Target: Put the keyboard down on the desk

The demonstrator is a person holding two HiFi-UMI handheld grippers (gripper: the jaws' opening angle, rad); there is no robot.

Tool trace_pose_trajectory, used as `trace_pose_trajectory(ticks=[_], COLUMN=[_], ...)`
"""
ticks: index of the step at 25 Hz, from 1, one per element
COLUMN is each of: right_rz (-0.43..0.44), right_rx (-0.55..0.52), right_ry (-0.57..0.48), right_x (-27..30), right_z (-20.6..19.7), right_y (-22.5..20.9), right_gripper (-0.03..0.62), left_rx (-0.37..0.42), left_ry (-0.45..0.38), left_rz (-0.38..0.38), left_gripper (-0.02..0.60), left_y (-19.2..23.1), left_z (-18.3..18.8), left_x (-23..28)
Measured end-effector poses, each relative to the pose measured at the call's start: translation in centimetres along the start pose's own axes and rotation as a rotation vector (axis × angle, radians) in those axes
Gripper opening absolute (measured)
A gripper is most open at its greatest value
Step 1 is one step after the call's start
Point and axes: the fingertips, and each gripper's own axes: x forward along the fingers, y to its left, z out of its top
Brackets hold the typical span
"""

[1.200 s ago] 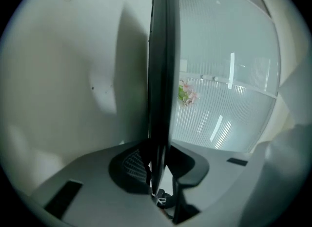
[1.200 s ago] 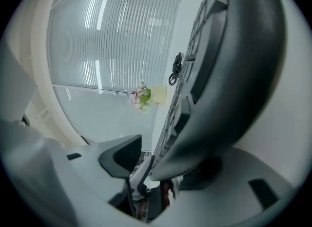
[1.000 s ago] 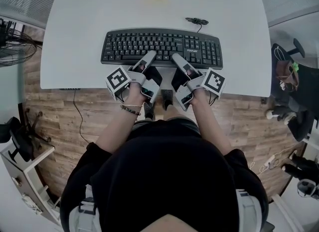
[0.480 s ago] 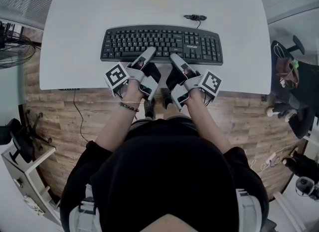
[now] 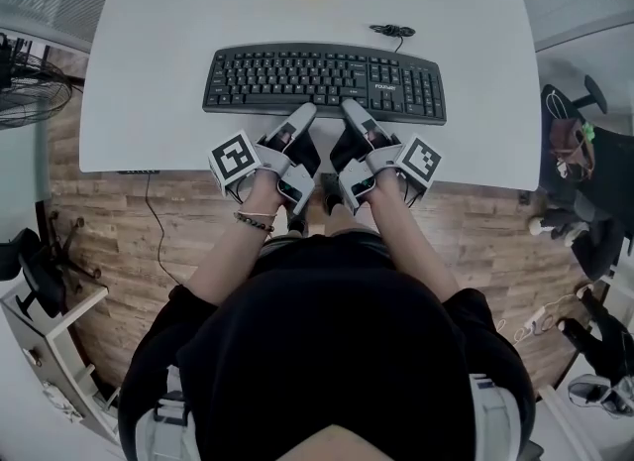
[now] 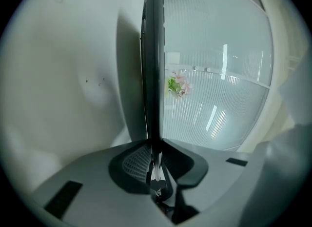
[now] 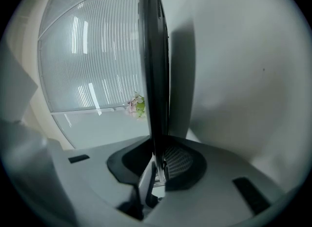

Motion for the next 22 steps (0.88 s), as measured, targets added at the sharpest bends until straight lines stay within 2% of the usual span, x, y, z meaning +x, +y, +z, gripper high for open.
trace_pose_trajectory(ticks=[13,22], right_rz=[-0.013,-0.029], right_rx=[-0.019,-0.061], right_ry=[-0.009,0.004], right_x=[0.67,-0.13], right_z=[0.23,-0.42], right_y=[0.03,0.04], right_gripper=[0.072,0.066], left_rx=[0.007,-0.017], left_ry=[-0.025,-0.059], left_rz=[0.017,0.022], left_gripper=[0.063,0.064], left_y=[0.16,0.76], left_z=[0.28,0.42], left_x=[-0.09,-0.04])
